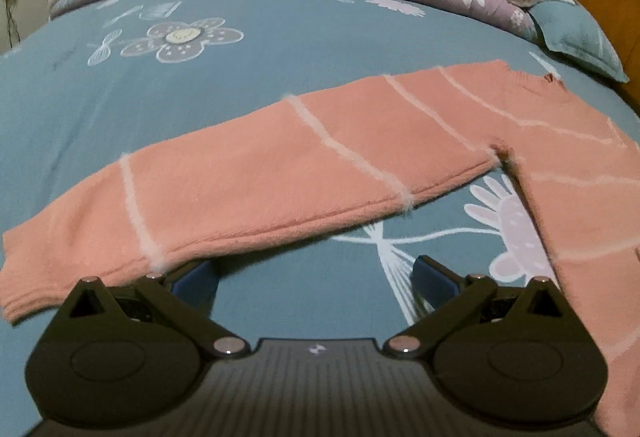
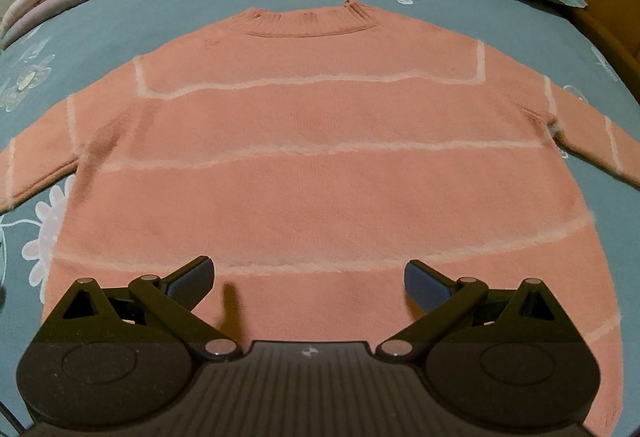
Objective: Fold clothes
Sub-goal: 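Move the left tool to the sleeve cuff and close on it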
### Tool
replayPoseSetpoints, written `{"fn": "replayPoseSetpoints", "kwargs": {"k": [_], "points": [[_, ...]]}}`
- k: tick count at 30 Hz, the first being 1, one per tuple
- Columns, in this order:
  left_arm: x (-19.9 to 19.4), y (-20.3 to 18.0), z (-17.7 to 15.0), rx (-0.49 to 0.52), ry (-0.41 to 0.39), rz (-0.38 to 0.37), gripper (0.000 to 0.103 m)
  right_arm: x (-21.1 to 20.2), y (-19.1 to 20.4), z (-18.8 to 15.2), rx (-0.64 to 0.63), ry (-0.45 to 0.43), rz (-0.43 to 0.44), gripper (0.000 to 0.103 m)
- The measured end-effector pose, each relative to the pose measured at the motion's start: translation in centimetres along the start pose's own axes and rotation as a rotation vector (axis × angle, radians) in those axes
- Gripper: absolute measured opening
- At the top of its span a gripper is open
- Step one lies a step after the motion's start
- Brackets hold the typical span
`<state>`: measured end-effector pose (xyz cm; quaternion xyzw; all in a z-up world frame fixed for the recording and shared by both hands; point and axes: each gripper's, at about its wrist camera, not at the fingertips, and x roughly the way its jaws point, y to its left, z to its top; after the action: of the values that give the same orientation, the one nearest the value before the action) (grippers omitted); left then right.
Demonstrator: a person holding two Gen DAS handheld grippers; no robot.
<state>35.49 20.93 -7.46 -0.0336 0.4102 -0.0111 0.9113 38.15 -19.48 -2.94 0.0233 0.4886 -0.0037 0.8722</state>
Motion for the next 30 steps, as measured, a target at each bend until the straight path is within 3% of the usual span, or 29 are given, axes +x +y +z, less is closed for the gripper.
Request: {"fn": "replayPoseSetpoints", "kwargs": {"k": [6, 10, 15, 18, 24, 30], "points": [[-0.4, 2.2, 0.0, -0.081, -0.012, 0.011, 0.102, -0.1, 0.0, 0.1, -0.008, 0.001, 0.003, 0.103], [-1.4, 5.5, -0.6, -0.314, -0.066, -0.066, 0.102, 0.4, -0.1, 0.5, 0.012, 0.005, 0.006, 0.103], [-1.4, 9.3, -2.2, -0.702, -0.223, -0.186, 0.102, 0.9, 0.2, 0.5, 0.008, 0.023, 0.014, 0.103], [-0.8, 10.3, -2.9, -0.832, -0.317, -0.197, 0.102, 0.9, 0.3, 0.5, -0.003, 0.024, 0.016, 0.103], [0.7, 9.7, -1.8, -0.877, -0.395, -0.099, 0.102, 1.0, 0.2, 0.5, -0.002, 0.031, 0.017, 0.103], [0.7, 8.8, -1.7, -0.808, -0.386, -0.099, 0.102, 1.2, 0.1, 0.3, 0.001, 0.04, 0.021, 0.103]]}}
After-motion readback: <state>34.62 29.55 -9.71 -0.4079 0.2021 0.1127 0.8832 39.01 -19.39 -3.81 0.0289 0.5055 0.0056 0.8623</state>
